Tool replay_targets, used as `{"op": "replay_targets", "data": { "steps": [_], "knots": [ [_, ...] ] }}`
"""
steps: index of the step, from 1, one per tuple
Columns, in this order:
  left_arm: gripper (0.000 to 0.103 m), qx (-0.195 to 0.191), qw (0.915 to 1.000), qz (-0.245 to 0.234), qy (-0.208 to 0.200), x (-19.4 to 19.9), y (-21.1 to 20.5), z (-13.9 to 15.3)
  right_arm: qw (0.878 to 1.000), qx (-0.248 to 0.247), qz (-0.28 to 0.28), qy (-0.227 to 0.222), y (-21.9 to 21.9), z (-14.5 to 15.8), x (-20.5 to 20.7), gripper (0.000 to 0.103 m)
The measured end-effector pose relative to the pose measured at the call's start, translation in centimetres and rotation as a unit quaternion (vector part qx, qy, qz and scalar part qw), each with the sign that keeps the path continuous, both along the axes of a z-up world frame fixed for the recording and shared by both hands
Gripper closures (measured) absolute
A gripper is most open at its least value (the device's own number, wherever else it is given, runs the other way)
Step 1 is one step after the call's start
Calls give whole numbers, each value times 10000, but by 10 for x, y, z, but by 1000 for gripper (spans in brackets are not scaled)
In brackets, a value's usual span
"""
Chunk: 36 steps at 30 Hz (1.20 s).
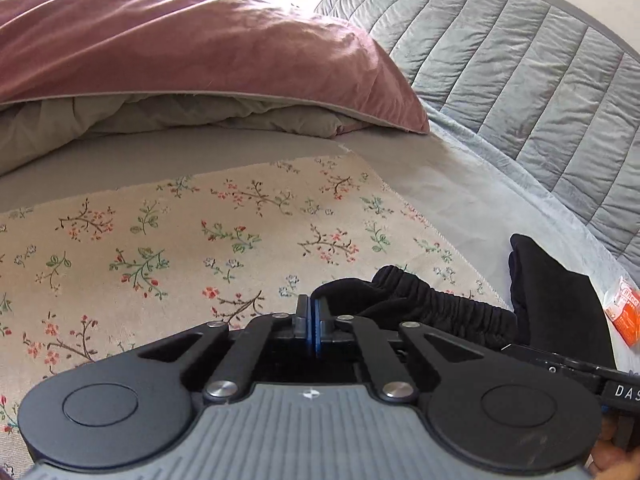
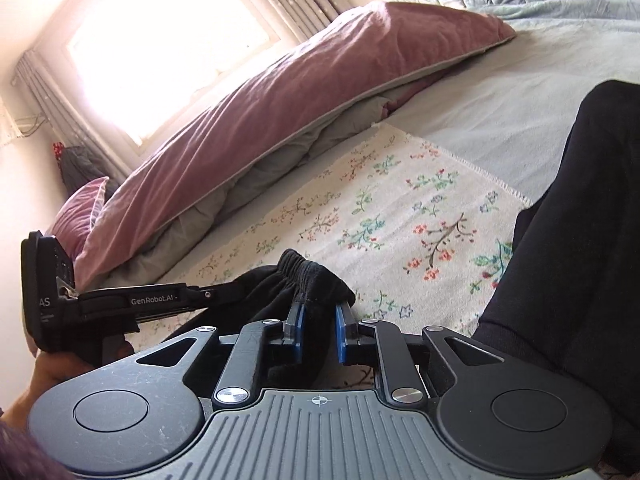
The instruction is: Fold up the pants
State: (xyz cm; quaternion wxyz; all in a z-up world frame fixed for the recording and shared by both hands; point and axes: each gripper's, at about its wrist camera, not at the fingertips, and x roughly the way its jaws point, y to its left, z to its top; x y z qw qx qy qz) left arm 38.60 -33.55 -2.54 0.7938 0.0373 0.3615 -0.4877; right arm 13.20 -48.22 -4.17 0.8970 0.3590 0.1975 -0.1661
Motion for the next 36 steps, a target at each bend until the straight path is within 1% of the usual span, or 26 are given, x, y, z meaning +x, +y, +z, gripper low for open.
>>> {"op": "replay_targets", "data": {
  "steps": [1, 3, 6, 7, 8, 9, 10, 11, 12, 13, 14, 15, 16, 17, 18, 21, 22, 23, 25, 27, 28, 30, 33, 36],
  "knots": [
    [93, -111, 9999, -1, -12, 2, -2, 0, 9999, -81, -60, 36, -2, 6, -2, 89],
    [93, -134, 9999, 25, 9, 6, -9, -8, 9995, -175, -90, 242, -5, 8, -1, 89],
    [92, 45, 10000, 59, 20, 5, -19, -32, 9976, -132, -86, 676, -9, -5, 6, 89],
    [92, 62, 9999, 85, -53, 2, -20, -40, 9960, -128, -74, 884, -8, -13, 10, 89],
    [90, -44, 9998, 151, -127, -1, -18, -45, 9936, -132, -46, 1121, -7, -22, 14, 89],
    [86, -127, 9996, 245, -115, -1, -16, -46, 9930, -178, -39, 1170, -6, -27, 14, 89],
    [86, -189, 9993, 313, -69, -1, -14, -45, 9933, -259, -32, 1128, -5, -28, 13, 90],
    [82, -214, 9991, 374, -61, -2, -13, -43, 9932, -261, -28, 1130, -5, -27, 13, 89],
    [71, -200, 9987, 455, -94, -4, -12, -39, 9937, -220, -31, 1099, -5, -25, 12, 85],
    [63, -151, 9982, 552, -153, -7, -11, -35, 9941, -182, -78, 1069, -6, -21, 10, 77],
    [49, -105, 9977, 643, -211, -11, -8, -30, 9942, -207, -95, 1055, -6, -17, 9, 70],
    [42, -88, 9971, 720, -243, -15, -5, -24, 9941, -256, -94, 1054, -6, -14, 7, 67],
    [40, -109, 9966, 776, -237, -20, 0, -18, 9935, -351, -95, 1082, -5, -7, 5, 62],
    [31, -103, 9961, 858, -203, -25, 6, -12, 9926, -428, -121, 1133, -4, -2, 2, 55],
    [21, -75, 9951, 976, -150, -32, 14, -6, 9919, -471, -139, 1175, -3, 3, 0, 53],
    [13, -76, 9936, 1125, -52, -53, 40, 10, 9893, -576, -94, 1334, 3, 22, -12, 43],
    [12, 3, 9929, 1189, -66, -62, 48, 15, 9882, -620, -69, 1399, 6, 28, -15, 35],
    [9, 57, 9920, 1255, -99, -70, 58, 21, 9876, -647, -69, 1432, 10, 33, -20, 30],
    [7, 147, 9900, 1397, -138, -86, 78, 33, 9871, -670, -39, 1456, 19, 44, -30, 28],
    [3, 152, 9875, 1566, -134, -101, 103, 46, 9876, -645, -7, 1433, 29, 54, -41, 25],
    [2, 178, 9858, 1661, -169, -109, 116, 53, 9881, -621, 11, 1408, 35, 59, -47, 22],
    [0, 261, 9820, 1838, -350, -126, 140, 68, 9882, -600, 85, 1406, 46, 66, -55, 20],
    [0, 435, 9754, 2081, -576, -149, 176, 89, 9869, -672, 205, 1452, 70, 80, -69, 20],
    [0, 502, 9680, 2394, -554, -167, 210, 108, 9862, -762, 314, 1435, 92, 96, -80, 17]
  ]
}}
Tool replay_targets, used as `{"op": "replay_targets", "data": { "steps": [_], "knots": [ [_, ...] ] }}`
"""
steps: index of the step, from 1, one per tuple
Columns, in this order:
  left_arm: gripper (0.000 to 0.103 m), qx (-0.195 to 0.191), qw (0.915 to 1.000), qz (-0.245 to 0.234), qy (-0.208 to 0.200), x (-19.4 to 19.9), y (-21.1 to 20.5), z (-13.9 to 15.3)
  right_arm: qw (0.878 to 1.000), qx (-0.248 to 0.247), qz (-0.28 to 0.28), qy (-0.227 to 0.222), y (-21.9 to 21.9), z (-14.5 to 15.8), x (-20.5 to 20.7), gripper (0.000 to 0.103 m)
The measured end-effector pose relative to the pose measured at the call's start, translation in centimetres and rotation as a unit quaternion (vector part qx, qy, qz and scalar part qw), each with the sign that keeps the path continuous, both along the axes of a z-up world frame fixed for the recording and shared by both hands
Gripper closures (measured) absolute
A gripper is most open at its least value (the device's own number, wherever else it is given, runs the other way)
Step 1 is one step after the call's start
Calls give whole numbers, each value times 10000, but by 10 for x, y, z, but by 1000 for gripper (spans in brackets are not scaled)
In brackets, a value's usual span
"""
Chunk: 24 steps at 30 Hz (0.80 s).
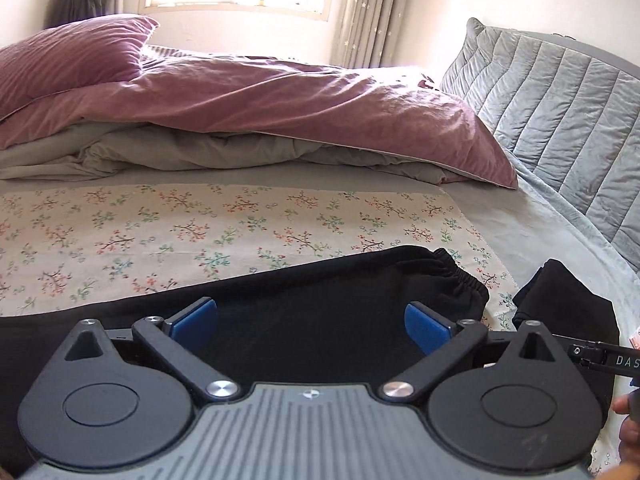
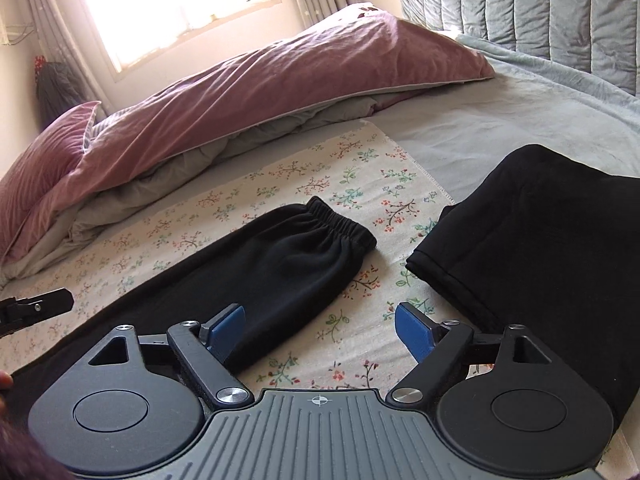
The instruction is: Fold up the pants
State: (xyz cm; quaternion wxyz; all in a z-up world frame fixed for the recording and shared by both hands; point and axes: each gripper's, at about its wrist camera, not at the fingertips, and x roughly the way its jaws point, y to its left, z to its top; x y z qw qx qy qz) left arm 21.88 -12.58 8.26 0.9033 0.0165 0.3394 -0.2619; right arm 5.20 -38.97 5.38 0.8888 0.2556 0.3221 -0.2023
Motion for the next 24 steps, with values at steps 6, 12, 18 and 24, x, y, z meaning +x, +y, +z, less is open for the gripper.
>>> {"op": "replay_targets", "data": {
  "steps": [6, 12, 18, 24],
  "knots": [
    [0, 12, 9987, 507, -25, -37, 67, 26, 9992, -222, 331, -91, 45, 34, -16, 12],
    [0, 87, 9959, 903, 67, -65, 119, 33, 9969, -516, 589, -93, 86, 57, -22, 9],
    [0, 76, 9908, 1345, 81, -79, 165, 26, 9936, -782, 802, -147, 127, 70, -15, 4],
    [0, 54, 9827, 1844, 158, -73, 205, 4, 9859, -1243, 1090, -271, 175, 66, 11, 4]
  ]
}}
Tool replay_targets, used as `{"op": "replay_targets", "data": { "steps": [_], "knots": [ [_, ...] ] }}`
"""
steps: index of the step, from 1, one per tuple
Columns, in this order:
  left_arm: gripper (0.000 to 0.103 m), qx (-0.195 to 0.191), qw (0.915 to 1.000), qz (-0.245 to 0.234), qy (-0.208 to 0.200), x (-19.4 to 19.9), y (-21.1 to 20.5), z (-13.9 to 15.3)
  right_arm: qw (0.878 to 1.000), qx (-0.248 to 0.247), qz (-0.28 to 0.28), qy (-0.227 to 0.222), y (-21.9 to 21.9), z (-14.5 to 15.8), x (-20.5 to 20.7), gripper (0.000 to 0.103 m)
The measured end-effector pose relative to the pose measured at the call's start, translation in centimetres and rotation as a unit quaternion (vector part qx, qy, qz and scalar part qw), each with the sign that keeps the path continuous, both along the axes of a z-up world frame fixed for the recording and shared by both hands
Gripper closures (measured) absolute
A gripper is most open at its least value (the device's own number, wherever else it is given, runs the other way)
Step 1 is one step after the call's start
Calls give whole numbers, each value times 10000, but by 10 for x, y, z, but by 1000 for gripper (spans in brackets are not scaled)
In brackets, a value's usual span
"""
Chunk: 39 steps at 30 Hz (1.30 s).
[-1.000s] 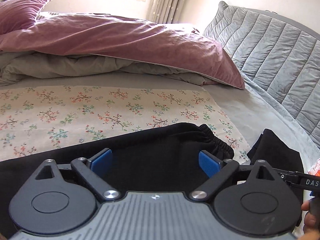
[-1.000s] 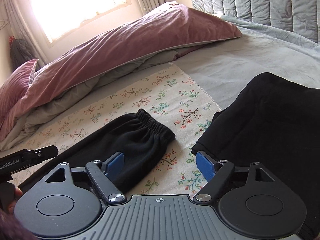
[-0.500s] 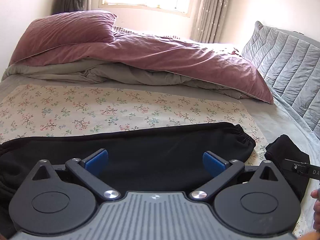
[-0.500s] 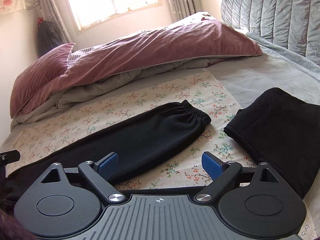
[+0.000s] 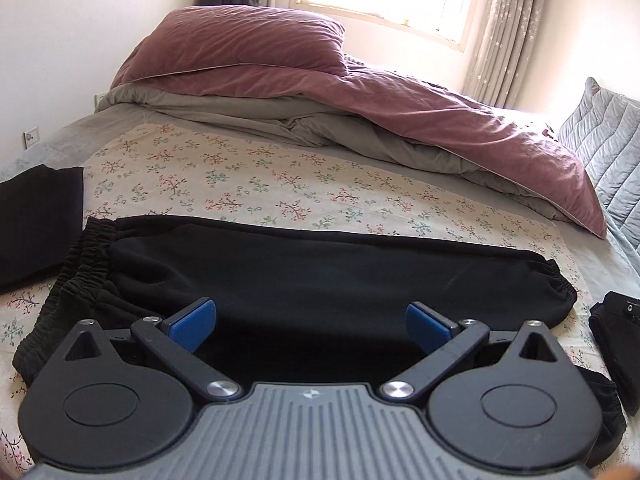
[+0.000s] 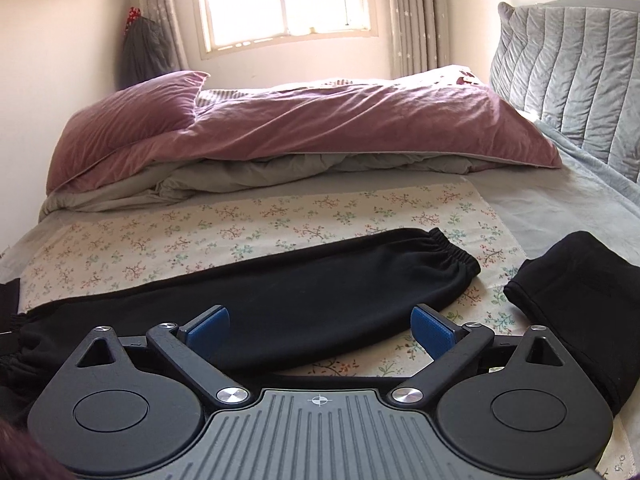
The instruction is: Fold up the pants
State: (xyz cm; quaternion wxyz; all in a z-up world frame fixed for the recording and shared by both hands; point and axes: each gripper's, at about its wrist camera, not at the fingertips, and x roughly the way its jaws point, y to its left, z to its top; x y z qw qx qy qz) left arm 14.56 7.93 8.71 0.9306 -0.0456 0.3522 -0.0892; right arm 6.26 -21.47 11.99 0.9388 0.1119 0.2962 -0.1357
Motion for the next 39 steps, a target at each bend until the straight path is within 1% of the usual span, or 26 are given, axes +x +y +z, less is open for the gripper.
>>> {"op": "replay_targets", "data": {
  "steps": [3, 6, 8, 10, 12, 13, 15, 18, 20, 23, 26, 31, 35, 39],
  "knots": [
    [0, -40, 9998, 171, 130, 10, 16, -16, 9990, -3, 437, 89, 24, -6, 20, 4],
    [0, -53, 9986, 418, 308, 21, 35, -34, 9958, 348, 824, 185, 44, -17, 44, 1],
    [0, 69, 9973, 498, 530, 32, 41, -43, 9907, 663, 1137, 334, 57, -27, 65, 1],
    [0, 47, 9967, 645, 490, 39, 48, -47, 9839, 885, 1472, 487, 69, -37, 89, 1],
    [0, 44, 9943, 876, 604, 44, 55, -51, 9792, 921, 1724, 548, 84, -45, 111, 1],
    [0, -12, 9942, 862, 647, 46, 58, -51, 9767, 889, 1873, 556, 93, -48, 123, 1],
    [0, -134, 9950, 780, 603, 47, 65, -50, 9706, 845, 2186, 543, 106, -54, 143, 1],
    [0, -54, 9935, 976, 578, 51, 73, -54, 9622, 680, 2584, 532, 124, -63, 173, 1],
    [0, -5, 9916, 1107, 676, 59, 79, -61, 9566, 557, 2794, 613, 135, -70, 193, 1],
    [0, -108, 9901, 1134, 817, 67, 88, -68, 9470, 357, 3094, 790, 150, -80, 220, 1],
    [0, -147, 9891, 1179, 873, 71, 93, -71, 9389, -70, 3332, 859, 164, -87, 241, 1],
    [0, -214, 9866, 1272, 994, 82, 103, -79, 9261, -526, 3651, 790, 183, -95, 276, 2],
    [0, -210, 9852, 1338, 1049, 89, 107, -84, 9165, -879, 3801, 882, 196, -101, 300, 3],
    [0, -234, 9840, 1377, 1106, 91, 111, -88, 9074, -990, 3966, 972, 204, -106, 320, 3]
  ]
}}
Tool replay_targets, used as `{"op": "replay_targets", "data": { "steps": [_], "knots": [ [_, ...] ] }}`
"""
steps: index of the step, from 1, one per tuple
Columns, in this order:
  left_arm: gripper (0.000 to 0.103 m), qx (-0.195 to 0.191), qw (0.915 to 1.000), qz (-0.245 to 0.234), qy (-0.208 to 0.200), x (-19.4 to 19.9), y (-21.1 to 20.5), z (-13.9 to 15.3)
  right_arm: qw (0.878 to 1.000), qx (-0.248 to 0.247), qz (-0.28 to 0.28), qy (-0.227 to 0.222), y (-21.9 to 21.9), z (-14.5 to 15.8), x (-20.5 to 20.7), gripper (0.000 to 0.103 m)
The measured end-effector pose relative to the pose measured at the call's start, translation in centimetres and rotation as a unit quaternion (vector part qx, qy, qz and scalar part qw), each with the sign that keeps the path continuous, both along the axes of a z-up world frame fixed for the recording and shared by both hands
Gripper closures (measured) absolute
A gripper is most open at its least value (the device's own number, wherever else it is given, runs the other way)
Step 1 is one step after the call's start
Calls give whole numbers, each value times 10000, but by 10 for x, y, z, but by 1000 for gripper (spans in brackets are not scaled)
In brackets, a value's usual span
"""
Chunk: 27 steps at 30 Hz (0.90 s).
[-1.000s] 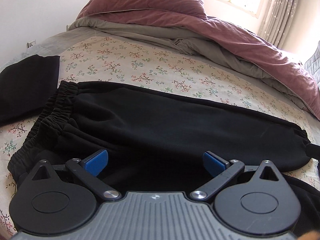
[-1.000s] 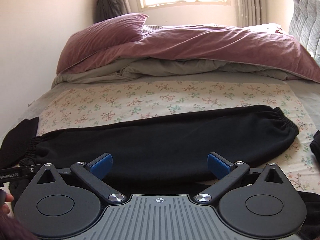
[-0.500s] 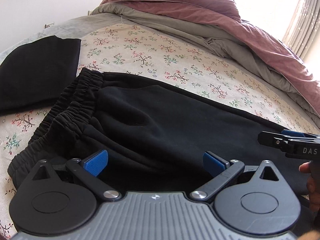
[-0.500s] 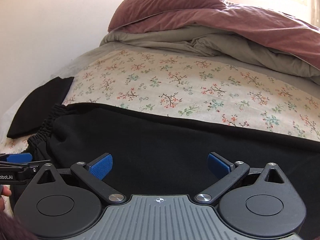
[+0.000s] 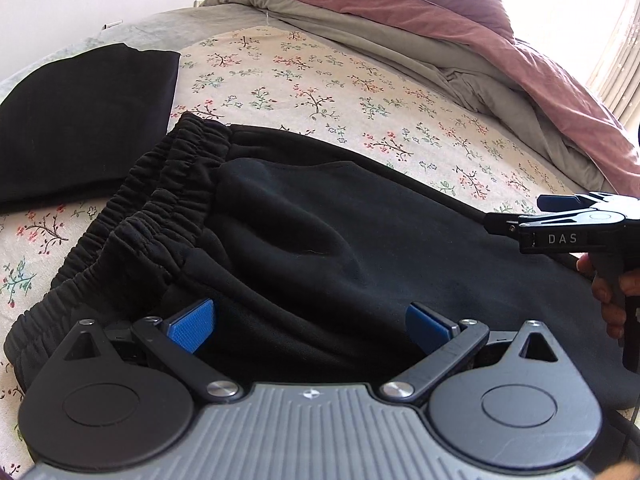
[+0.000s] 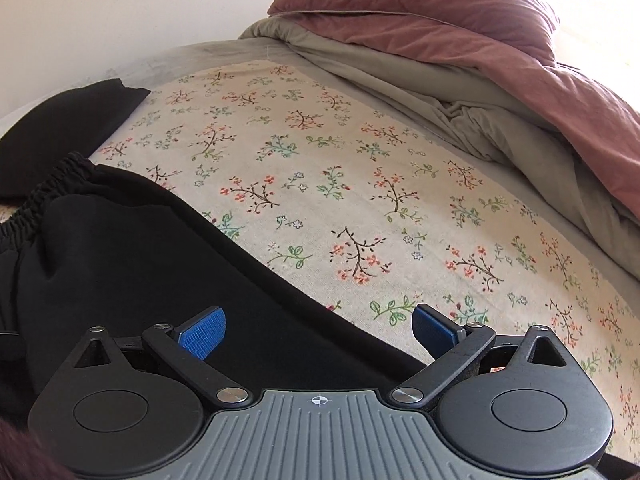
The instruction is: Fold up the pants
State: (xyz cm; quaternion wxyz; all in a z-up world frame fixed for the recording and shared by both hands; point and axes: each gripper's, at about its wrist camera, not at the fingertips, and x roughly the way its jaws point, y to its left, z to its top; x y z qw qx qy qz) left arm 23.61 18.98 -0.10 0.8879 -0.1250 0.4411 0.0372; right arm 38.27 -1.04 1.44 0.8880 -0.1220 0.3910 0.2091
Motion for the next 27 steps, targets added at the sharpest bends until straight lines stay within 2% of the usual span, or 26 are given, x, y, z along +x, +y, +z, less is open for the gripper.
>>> {"op": "replay_targets", "data": {
  "steps": [6, 12, 16, 18, 19, 20, 21, 22, 23, 27],
  "knots": [
    [0, -99, 9999, 63, 52, 2, 6, -5, 9995, -208, 201, 159, 4, -9, 15, 4],
    [0, -158, 9998, 70, 87, 6, 9, -7, 9980, -336, 99, 529, 1, -29, 26, 6],
    [0, -207, 9997, 104, 104, 6, 10, -7, 9968, 86, -53, 796, -6, -34, 30, 14],
    [0, -217, 9996, 119, 110, 8, 11, -7, 9963, 185, -63, 839, -8, -33, 29, 22],
    [0, -219, 9996, 126, 115, 8, 12, -7, 9961, 221, -31, 853, -7, -31, 29, 33],
    [0, -225, 9996, 136, 120, 9, 12, -7, 9960, 240, -12, 858, -5, -28, 28, 51],
    [0, -229, 9996, 147, 124, 9, 13, -7, 9963, 213, -40, 828, -4, -26, 28, 61],
    [0, -228, 9995, 159, 124, 9, 13, -7, 9966, 137, -102, 807, -2, -24, 28, 79],
    [0, -216, 9995, 175, 125, 9, 13, -7, 9967, 99, -123, 799, 0, -22, 28, 90],
    [0, -136, 9996, 205, 137, 7, 14, -7, 9982, -60, -239, 550, 7, -10, 16, 97]
  ]
}}
